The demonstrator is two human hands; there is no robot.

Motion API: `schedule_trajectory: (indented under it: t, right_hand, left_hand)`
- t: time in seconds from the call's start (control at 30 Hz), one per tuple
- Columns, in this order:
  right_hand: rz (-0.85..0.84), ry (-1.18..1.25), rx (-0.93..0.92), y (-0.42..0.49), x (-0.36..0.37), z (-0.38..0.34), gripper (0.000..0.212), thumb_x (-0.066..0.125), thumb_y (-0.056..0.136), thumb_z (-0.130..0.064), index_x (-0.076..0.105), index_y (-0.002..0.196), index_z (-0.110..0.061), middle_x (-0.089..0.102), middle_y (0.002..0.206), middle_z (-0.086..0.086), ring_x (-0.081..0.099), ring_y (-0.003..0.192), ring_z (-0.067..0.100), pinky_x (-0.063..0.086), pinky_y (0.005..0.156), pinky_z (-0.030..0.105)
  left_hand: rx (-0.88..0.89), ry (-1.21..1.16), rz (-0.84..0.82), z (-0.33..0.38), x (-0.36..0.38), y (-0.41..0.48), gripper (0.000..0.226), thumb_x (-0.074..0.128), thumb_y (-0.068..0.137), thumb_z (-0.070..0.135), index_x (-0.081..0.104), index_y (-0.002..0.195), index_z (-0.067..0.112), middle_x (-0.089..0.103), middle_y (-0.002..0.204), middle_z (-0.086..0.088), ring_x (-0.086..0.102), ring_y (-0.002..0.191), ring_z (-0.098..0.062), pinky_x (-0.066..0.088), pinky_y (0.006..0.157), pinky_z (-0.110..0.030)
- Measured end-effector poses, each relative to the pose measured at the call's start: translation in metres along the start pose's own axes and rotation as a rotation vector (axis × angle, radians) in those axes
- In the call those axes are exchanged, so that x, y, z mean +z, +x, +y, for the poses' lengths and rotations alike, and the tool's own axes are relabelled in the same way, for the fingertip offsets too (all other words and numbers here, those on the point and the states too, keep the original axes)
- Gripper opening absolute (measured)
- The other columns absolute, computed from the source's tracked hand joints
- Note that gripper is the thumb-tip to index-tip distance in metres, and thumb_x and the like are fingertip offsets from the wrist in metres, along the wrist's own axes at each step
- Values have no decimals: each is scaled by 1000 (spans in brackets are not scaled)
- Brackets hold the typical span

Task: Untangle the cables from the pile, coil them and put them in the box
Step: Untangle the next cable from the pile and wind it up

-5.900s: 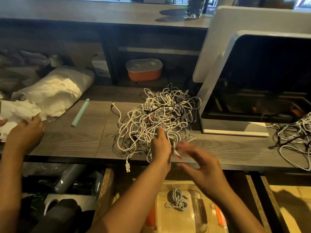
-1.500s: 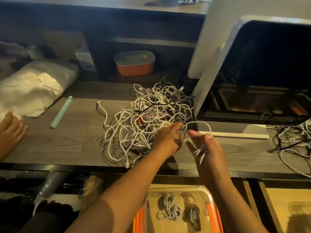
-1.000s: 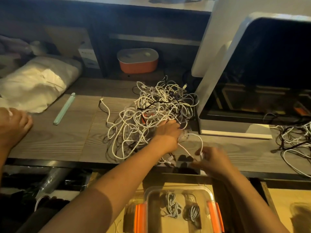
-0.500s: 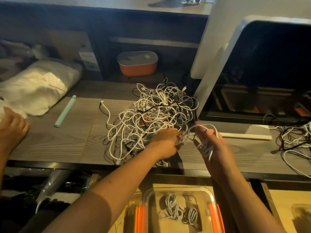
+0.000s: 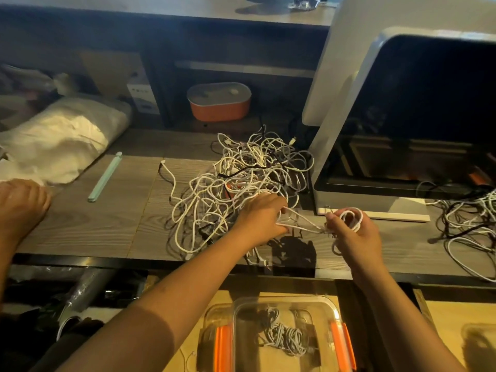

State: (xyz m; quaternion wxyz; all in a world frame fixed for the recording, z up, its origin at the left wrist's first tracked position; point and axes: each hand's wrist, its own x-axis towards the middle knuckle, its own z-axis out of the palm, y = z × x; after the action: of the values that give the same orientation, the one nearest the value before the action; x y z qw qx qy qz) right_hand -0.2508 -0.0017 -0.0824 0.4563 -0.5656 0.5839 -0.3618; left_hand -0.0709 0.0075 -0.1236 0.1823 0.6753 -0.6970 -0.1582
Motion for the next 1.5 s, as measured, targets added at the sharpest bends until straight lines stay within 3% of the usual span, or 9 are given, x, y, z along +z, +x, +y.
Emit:
schedule_trajectory:
  t: [0.13,0.33,0.53,0.83,1.0,1.07,1.17,1.43,1.5]
  right_hand:
    - [165,107,82,7,-6,8,9,56,94,-24,55,85,-22,62,88,8,60,82,19,46,63,27]
    - [254,359,294,13,-15,11,22,58,93,-23,56,113,-13,63,110,9,62,101,25,53,88,43]
    - [395,378,270,11,-30,4,14,54,95,-22,51,108,-19,56,109,5,57,99,19,50,87,35]
    - [281,304,236,11,-31,11,20,59,92,-25,53,109,-17,61,103,6,60,97,21,50,76,31]
    - [112,-318,170,11,-42,20,85,75,80,-24,23,147,-14,30,150,15,34,135,33,38,103,46]
    - [82,-675,0,4,-40,21,87,75,78,-30,23,148,-17,18,156,11,13,144,30,23,115,48]
    - [-117,-726,-227,-15,-20,19,78,70,83,-31,27,147,-23,9,158,3,-3,146,21,11,118,42]
    - [-517,-404,-435,-43,24,10,12,57,89,-26,64,98,-28,64,113,-12,49,116,0,13,118,45]
    - [-641,-213,-322,-49,24,3,28,46,87,-33,67,90,-14,67,89,-3,59,91,4,34,105,34]
  left_hand:
    - [10,-36,-81,4,-10,-2,41,66,76,57,48,85,21,49,95,6,44,93,-14,40,79,-32]
    - [-260,-580,24,17,-24,-7,21,74,79,21,56,90,22,61,87,4,57,77,-12,47,69,-28]
    - [-204,-208,139,7,-37,-16,18,61,86,7,66,98,20,54,86,8,51,75,-8,43,66,-23]
    - [-483,-780,407,4,-37,-24,28,60,83,-3,54,95,22,49,75,4,47,62,-10,40,58,-23]
    - [-624,-1281,386,23,-37,-35,33,63,82,-6,56,98,22,62,105,-4,61,80,-14,52,69,-24]
    - [-686,-1594,369,33,-36,-35,29,54,85,-14,56,96,13,60,98,-13,60,78,-17,55,66,-22]
    - [-723,-1949,316,50,-36,-35,28,41,89,-18,53,97,6,55,97,-17,59,80,-20,56,62,-21]
    - [-637,-2135,376,70,-44,-43,29,32,92,-16,53,89,4,55,95,-12,59,89,-19,54,78,-24]
    - [-602,-2121,402,62,-48,-44,29,33,92,-15,56,89,4,59,101,-11,60,92,-18,53,82,-23]
